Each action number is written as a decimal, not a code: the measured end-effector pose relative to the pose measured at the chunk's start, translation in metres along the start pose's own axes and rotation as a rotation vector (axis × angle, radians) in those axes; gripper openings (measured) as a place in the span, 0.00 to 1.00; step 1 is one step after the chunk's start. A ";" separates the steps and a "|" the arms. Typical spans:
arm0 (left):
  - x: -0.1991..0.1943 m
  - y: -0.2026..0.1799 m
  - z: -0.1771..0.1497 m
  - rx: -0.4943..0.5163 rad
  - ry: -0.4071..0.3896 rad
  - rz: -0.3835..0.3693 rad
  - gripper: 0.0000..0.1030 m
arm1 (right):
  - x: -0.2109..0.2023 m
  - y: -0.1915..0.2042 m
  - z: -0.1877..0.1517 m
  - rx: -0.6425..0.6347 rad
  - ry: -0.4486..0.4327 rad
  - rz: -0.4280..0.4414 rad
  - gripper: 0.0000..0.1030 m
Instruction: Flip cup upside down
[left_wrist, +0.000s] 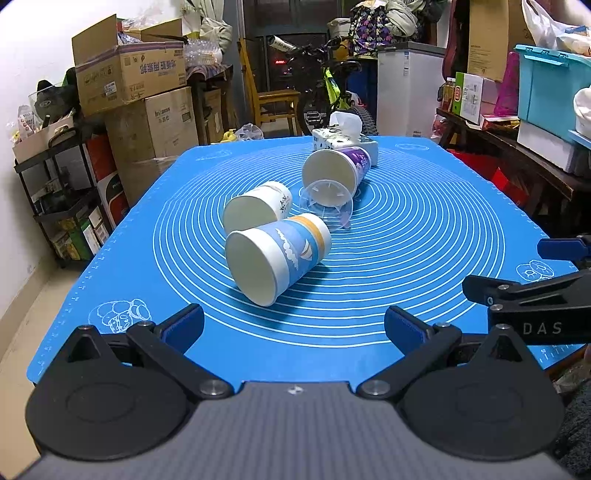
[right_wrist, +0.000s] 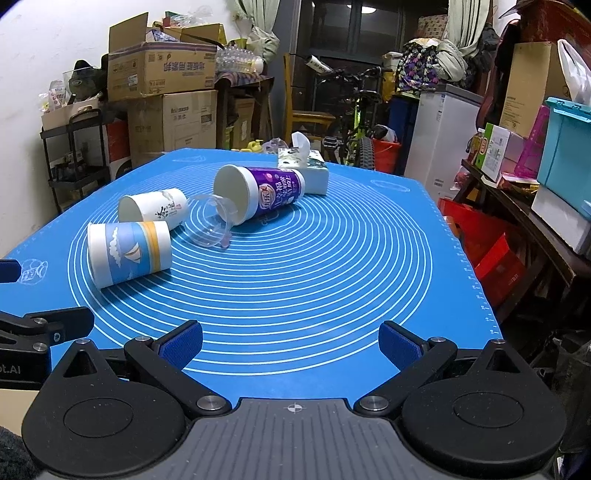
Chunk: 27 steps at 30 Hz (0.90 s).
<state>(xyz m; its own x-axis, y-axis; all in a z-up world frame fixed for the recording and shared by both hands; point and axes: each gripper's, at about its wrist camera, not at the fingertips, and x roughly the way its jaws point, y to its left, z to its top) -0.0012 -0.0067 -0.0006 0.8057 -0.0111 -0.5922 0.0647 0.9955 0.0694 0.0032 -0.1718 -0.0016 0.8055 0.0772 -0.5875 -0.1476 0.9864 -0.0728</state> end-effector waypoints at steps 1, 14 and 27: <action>0.000 0.000 0.000 -0.001 -0.001 0.001 0.99 | 0.000 0.000 0.000 0.000 0.000 0.001 0.98; -0.002 0.001 0.001 -0.005 -0.006 0.003 0.99 | 0.000 0.003 -0.001 -0.011 0.007 0.006 0.98; -0.003 0.001 0.002 -0.003 -0.009 0.001 0.99 | -0.001 0.002 -0.001 -0.015 0.009 0.008 0.98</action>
<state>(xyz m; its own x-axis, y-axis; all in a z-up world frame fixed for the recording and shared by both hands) -0.0024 -0.0056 0.0024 0.8113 -0.0108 -0.5846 0.0618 0.9958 0.0673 0.0017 -0.1700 -0.0018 0.7992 0.0841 -0.5952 -0.1629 0.9834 -0.0799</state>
